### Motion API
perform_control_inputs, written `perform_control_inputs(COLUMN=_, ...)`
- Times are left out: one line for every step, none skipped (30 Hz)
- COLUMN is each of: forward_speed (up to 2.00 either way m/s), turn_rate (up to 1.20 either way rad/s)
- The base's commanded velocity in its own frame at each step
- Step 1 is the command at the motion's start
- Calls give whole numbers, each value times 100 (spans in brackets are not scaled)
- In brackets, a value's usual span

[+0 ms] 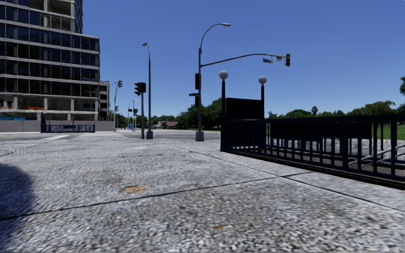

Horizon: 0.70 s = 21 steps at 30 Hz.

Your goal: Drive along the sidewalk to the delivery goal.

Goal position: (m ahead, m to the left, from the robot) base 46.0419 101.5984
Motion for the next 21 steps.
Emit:
perform_control_inputs(forward_speed=200, turn_rate=35)
perform_control_inputs(forward_speed=200, turn_rate=48)
perform_control_inputs(forward_speed=200, turn_rate=52)
perform_control_inputs(forward_speed=200, turn_rate=53)
perform_control_inputs(forward_speed=200, turn_rate=53)
perform_control_inputs(forward_speed=200, turn_rate=53)
perform_control_inputs(forward_speed=200, turn_rate=53)
perform_control_inputs(forward_speed=200, turn_rate=53)
perform_control_inputs(forward_speed=200, turn_rate=53)
perform_control_inputs(forward_speed=200, turn_rate=53)
perform_control_inputs(forward_speed=200, turn_rate=53)
perform_control_inputs(forward_speed=200, turn_rate=53)
perform_control_inputs(forward_speed=200, turn_rate=53)
perform_control_inputs(forward_speed=200, turn_rate=53)
perform_control_inputs(forward_speed=200, turn_rate=53)
perform_control_inputs(forward_speed=200, turn_rate=53)
perform_control_inputs(forward_speed=200, turn_rate=53)
perform_control_inputs(forward_speed=200, turn_rate=53)
perform_control_inputs(forward_speed=200, turn_rate=53)
perform_control_inputs(forward_speed=200, turn_rate=53)
perform_control_inputs(forward_speed=200, turn_rate=53)
